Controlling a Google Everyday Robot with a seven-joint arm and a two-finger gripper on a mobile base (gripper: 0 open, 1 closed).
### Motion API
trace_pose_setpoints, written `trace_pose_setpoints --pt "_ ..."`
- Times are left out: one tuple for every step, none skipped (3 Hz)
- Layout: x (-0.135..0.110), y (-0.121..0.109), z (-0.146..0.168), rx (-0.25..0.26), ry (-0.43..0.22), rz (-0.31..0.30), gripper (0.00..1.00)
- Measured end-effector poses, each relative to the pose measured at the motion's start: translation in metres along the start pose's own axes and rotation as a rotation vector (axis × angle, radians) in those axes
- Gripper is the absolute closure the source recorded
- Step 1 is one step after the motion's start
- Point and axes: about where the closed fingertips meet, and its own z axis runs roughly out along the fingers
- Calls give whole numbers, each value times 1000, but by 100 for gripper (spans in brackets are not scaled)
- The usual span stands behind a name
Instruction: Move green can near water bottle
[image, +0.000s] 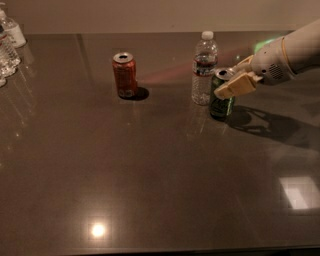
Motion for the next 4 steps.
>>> trace_pose_setpoints --pt "5 -6 1 17 -27 13 60" --pt "8 -10 2 32 -50 10 36" --pt "10 -12 2 40 -56 8 13" --pt "9 -11 4 36 -56 7 0"
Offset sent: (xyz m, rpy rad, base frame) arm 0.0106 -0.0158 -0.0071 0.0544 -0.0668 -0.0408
